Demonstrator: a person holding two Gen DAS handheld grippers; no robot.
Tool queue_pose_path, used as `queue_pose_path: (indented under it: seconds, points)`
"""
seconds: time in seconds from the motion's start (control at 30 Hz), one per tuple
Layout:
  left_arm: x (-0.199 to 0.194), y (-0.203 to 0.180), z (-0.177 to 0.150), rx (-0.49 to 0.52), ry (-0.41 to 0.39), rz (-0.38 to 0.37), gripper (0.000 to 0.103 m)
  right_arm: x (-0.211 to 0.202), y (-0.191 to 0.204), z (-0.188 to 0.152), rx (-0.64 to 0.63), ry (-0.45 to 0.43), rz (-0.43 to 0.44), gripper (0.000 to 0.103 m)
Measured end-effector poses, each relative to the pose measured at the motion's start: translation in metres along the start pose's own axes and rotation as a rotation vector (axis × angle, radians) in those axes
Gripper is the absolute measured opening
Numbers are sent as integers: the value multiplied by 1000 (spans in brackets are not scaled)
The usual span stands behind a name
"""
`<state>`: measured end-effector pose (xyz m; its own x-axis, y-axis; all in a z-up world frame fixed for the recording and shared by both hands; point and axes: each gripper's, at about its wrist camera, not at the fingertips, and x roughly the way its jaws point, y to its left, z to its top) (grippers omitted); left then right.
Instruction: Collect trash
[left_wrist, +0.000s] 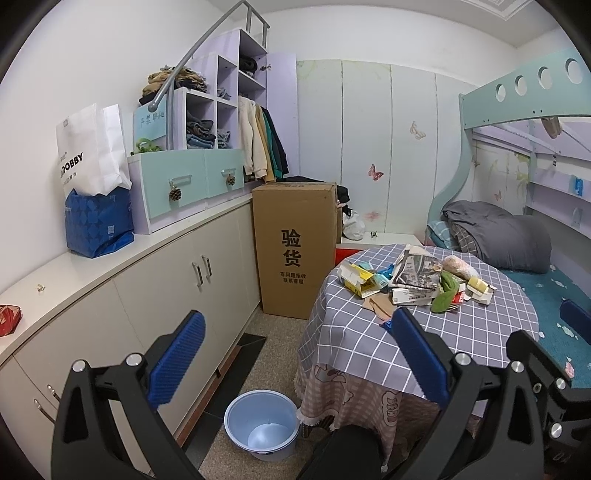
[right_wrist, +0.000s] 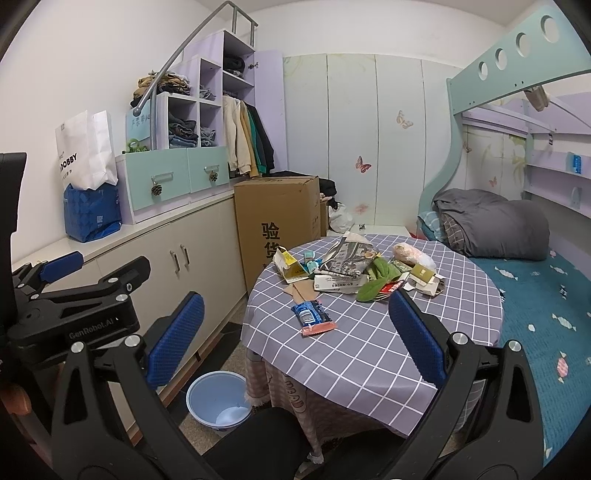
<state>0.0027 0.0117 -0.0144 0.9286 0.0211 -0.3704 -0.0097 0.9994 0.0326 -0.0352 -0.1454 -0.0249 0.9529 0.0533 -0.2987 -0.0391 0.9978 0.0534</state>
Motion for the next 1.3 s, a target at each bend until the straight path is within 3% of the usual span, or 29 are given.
queue_pose_path:
  seconds: [1.3]
  points:
    - [6, 8, -1, -5, 28, 11, 99, 5, 9, -4, -15, 19, 25, 97]
